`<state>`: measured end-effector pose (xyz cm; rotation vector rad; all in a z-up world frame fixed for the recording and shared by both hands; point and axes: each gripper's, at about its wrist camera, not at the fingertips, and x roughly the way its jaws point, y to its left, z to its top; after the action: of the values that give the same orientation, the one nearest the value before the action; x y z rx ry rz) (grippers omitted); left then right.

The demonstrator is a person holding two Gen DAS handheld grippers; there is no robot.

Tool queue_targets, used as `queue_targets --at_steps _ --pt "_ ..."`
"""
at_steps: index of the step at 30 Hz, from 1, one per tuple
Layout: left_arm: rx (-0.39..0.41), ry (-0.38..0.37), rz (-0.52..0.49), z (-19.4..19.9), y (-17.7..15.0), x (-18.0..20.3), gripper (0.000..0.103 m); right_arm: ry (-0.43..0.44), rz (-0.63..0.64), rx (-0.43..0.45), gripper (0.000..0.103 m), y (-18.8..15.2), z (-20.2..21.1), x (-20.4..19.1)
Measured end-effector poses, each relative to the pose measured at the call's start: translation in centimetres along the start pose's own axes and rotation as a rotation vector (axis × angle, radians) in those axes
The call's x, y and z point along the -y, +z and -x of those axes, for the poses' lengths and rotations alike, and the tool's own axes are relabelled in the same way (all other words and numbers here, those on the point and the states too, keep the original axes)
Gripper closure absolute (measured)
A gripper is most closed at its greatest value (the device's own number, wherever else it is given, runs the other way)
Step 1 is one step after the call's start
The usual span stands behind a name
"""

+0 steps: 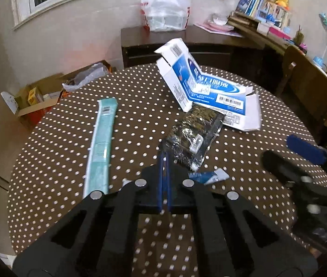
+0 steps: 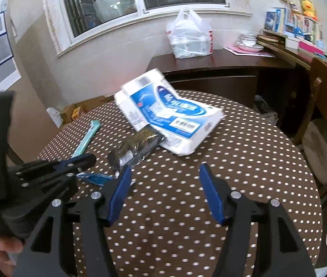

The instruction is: Collect trash

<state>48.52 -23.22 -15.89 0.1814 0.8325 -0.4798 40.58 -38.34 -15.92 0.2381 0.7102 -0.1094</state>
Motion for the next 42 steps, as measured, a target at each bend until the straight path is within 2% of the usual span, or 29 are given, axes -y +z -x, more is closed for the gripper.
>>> queue_targets --at_steps 4,7,8,9,10,11,15,16,18,20,24,29,31,32,33,34,35,38,40,42 --pt "0.003 0.007 0.018 1.1 -0.4 -1.3 0.101 0.006 0.027 -0.013 0.042 -0.3 -0.5 -1.6" --pt "-0.013 0.060 -0.019 0.8 -0.6 -1.0 0.098 -0.003 0.014 -0.005 0.042 -0.3 -0.4 -1.8" --pt "-0.035 0.060 -0.023 0.4 -0.6 -1.0 0.086 -0.010 0.002 0.004 0.042 -0.2 -0.2 -1.6" --pt "-0.051 0.046 -0.024 0.0 -0.6 -0.9 0.050 -0.016 -0.006 0.013 0.042 -0.1 -0.1 -1.4" --pt "-0.038 0.039 -0.029 0.0 -0.7 -0.9 0.035 -0.018 -0.008 0.018 0.042 0.0 0.0 -1.2" --pt "-0.017 0.040 -0.038 0.1 -0.8 -0.8 0.032 -0.019 -0.011 0.018 0.042 0.1 0.1 -0.9" --pt "-0.052 0.010 -0.097 -0.6 -1.3 0.5 0.032 -0.024 -0.010 0.008 0.041 0.3 0.0 -0.2" --pt "-0.048 0.014 -0.132 -0.7 -1.4 0.9 0.032 -0.025 -0.011 0.007 0.041 0.3 0.0 0.0" --pt "-0.042 0.039 -0.267 -0.8 -2.2 2.3 0.032 -0.020 -0.021 0.003 0.041 0.4 0.0 0.5" --pt "-0.038 0.080 -0.344 -1.1 -2.7 2.7 0.032 -0.012 -0.024 0.001 0.041 0.3 -0.1 0.9" --pt "-0.034 0.094 -0.328 -1.8 -2.0 2.3 0.032 -0.005 -0.019 -0.005 0.040 0.3 -0.5 0.8" --pt "-0.039 0.051 -0.289 -2.7 -1.0 1.8 0.034 -0.003 -0.012 -0.025 0.040 0.2 -1.6 0.3" --pt "-0.057 0.002 -0.259 -3.0 -0.6 1.3 0.041 -0.003 -0.016 -0.028 0.040 0.3 -1.8 0.2" --pt "-0.075 -0.058 -0.220 -3.0 -0.5 0.9 0.056 -0.004 -0.018 -0.027 0.040 0.3 -1.9 0.3" --pt "-0.088 -0.121 -0.179 -3.0 -0.5 0.5 0.076 -0.003 -0.020 -0.027 0.040 0.4 -1.9 0.2" --pt "-0.086 -0.112 -0.168 -2.9 -0.5 0.4 0.081 -0.004 -0.021 -0.026 0.040 0.4 -1.9 0.2" --pt "-0.083 -0.102 -0.163 -2.8 -0.6 0.4 0.091 -0.005 -0.024 -0.024 0.040 0.4 -1.8 0.2" --pt "-0.084 -0.124 -0.095 -2.3 -1.0 -0.2 0.094 -0.006 -0.022 -0.021 0.040 0.4 -1.7 -0.1" --pt "-0.055 -0.142 -0.048 -1.5 -1.2 -0.7 0.094 -0.005 -0.022 -0.018 0.040 0.5 -1.7 -0.4" --pt "-0.023 -0.115 -0.008 -0.7 -1.1 -1.3 0.094 0.004 -0.027 -0.025 0.040 0.5 -1.9 -0.7"
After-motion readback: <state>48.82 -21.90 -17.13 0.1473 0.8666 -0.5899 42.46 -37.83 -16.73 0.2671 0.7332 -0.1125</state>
